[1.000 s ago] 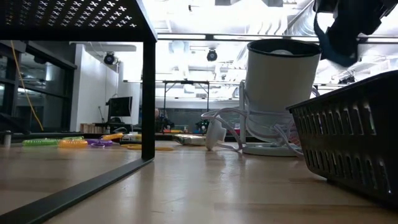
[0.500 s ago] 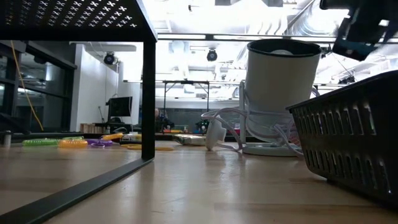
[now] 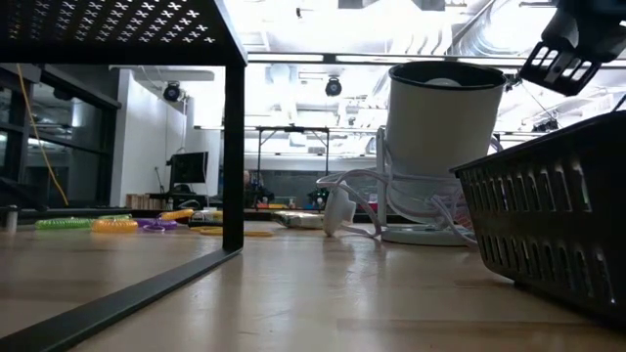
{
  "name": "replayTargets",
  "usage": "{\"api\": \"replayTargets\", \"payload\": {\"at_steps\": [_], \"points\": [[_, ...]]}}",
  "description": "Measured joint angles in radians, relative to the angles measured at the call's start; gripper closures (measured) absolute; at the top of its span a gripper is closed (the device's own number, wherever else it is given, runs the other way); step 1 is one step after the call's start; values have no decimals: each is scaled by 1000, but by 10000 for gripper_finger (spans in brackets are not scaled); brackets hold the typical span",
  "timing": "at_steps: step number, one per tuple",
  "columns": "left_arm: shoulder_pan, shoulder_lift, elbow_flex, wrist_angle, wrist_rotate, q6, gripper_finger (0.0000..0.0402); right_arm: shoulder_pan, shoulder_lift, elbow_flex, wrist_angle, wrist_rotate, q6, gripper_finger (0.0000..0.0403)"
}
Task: Pick & Place Office Desk Supplies
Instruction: Put the blue rubberband into the gray bin
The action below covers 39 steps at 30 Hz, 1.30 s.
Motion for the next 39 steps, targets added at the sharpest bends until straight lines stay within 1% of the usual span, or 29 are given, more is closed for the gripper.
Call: {"api": "replayTargets", "payload": {"at_steps": [4, 9, 15, 21, 28, 31, 37, 39], "points": [[0, 0, 0, 0, 0, 0, 401, 3, 51, 0, 38, -5, 0, 298], [0, 0, 0, 0, 0, 0, 401, 3, 86, 0, 108, -46, 0, 298], [0, 0, 0, 0, 0, 0, 401, 3, 89, 0, 153, -48, 1, 298], [0, 0, 0, -1, -1, 0, 401, 3, 89, 0, 155, -71, 1, 298], [0, 0, 0, -1, -1, 0, 401, 3, 89, 0, 157, -74, 2, 300], [0, 0, 0, -1, -1, 0, 401, 3, 89, 0, 157, -76, 4, 320], [0, -1, 0, -1, -1, 0, 401, 3, 89, 0, 157, -97, 5, 383], [0, -1, 0, -1, -1, 0, 401, 3, 89, 0, 157, -97, 5, 395]]}}
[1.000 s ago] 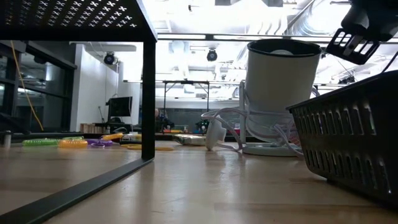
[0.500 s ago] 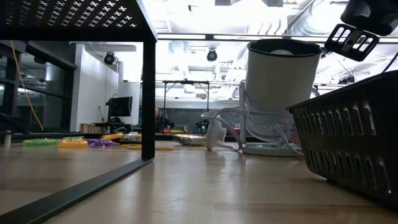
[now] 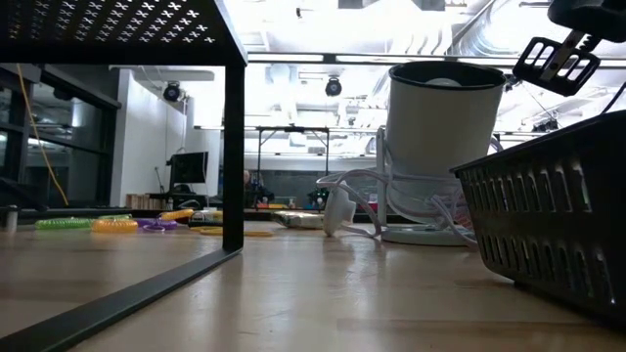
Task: Pick & Place Office Desk Supplies
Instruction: Put the blue rubberband into the gray bin
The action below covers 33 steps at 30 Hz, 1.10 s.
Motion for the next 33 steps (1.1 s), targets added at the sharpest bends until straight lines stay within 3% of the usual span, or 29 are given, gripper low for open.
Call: {"api": "replayTargets", "payload": {"at_steps": [14, 26, 33], "points": [[0, 0, 0, -23, -3, 1, 395, 0, 0, 0, 3, 0, 4, 400], [0, 0, 0, -37, -4, 25, 309, 0, 0, 0, 12, 19, 4, 400], [-8, 0, 1, -37, -6, 45, 298, -2, -48, 0, 68, 27, -2, 400]]}}
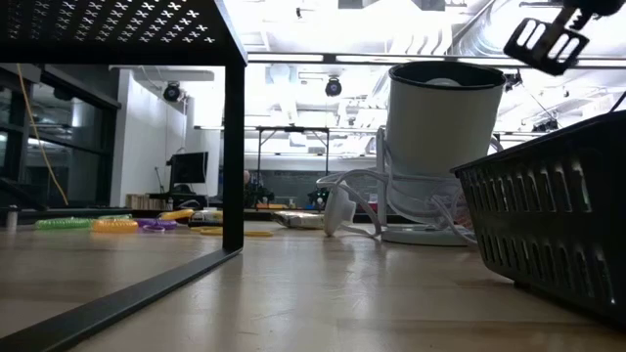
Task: Pick & Place Office Desk Supplies
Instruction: Put the blue rubberband into the gray bin
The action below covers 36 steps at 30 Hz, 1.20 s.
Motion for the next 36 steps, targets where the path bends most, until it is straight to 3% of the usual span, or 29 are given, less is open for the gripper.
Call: {"api": "replayTargets", "payload": {"at_steps": [8, 15, 19, 36], "points": [[-32, 0, 0, 0, -30, 54, 297, 3, -99, 0, -29, 27, -2, 400], [-68, 0, 0, -9, -172, 105, 297, 59, -204, 0, -139, 28, 6, 400], [-74, 0, 0, -11, -204, 105, 297, 99, -249, 0, -147, 35, 12, 400], [-68, 0, 0, -40, -226, 68, 297, 374, -312, 0, -318, 79, 305, 400]]}}
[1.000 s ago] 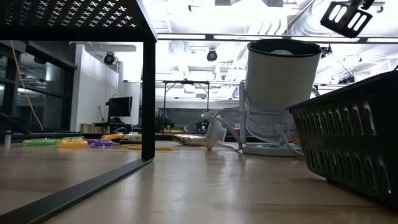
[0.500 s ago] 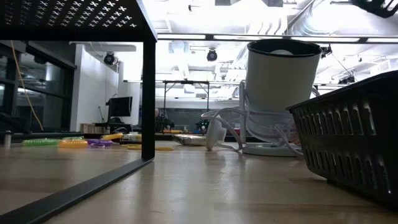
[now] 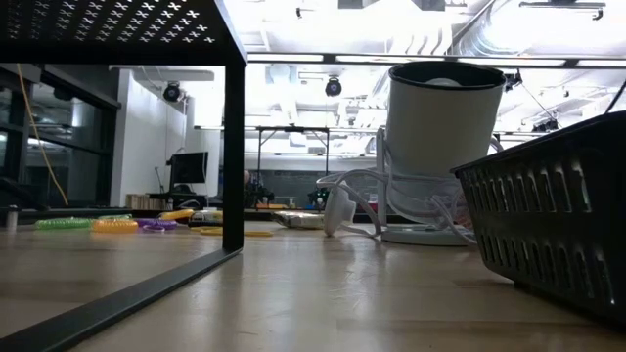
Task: Pick & Place Office Desk Supplies
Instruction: Put the blue rubberband into the gray bin
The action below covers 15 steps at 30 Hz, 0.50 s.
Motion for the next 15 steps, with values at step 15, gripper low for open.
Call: {"api": "replayTargets", "payload": {"at_steps": [15], "points": [[14, 0, 0, -5, -3, -27, 297, 249, 0, 0, -3, 143, 323, 400]]}}
